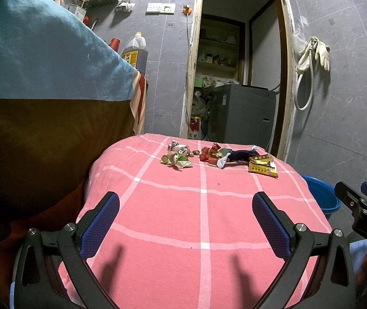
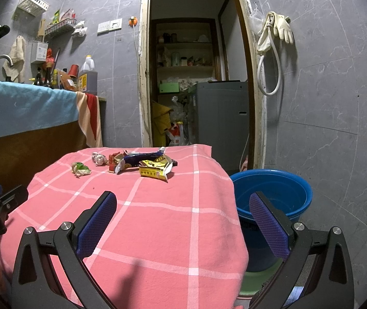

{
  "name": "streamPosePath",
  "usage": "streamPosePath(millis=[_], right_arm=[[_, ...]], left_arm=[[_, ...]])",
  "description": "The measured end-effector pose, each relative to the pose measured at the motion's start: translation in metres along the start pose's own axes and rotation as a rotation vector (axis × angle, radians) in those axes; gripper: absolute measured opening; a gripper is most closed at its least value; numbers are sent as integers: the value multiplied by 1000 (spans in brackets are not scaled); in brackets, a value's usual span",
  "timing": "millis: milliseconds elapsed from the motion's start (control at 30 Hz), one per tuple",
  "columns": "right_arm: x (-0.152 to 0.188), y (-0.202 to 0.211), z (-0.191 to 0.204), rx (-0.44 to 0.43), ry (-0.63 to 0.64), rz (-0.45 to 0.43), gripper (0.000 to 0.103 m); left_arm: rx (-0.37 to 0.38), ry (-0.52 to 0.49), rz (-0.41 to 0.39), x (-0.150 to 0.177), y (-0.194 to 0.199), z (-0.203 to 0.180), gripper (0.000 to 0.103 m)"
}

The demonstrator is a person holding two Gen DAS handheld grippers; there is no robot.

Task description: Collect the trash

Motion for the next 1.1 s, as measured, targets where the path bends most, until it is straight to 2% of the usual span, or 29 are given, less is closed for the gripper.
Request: streamPosePath(millis=[400, 733, 900, 1100], right_arm=[[-6, 1, 0, -17, -9, -17, 103], [-51, -15, 5, -50, -10, -100, 103], [-77, -29, 11, -74, 23, -145, 103], [-100, -51, 21, -98, 67, -179, 103]], left_arm=[[-23, 31, -37, -3, -5, 3, 101], [-27, 11, -101, -47, -17, 6, 101], [-7, 27, -136, -70, -27, 11, 101], [-23, 24, -160, -94, -40, 19, 101]])
Point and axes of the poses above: each gripper's, at about its wrist camera, not at the fingertips, and y roughly against the way its jaws point, z to its left, x to its underside, the point moved 7 cm from there along -y, roughly the way its jaws point, and after that the axes turned 12 degrees about z, right-handed, at the moved point
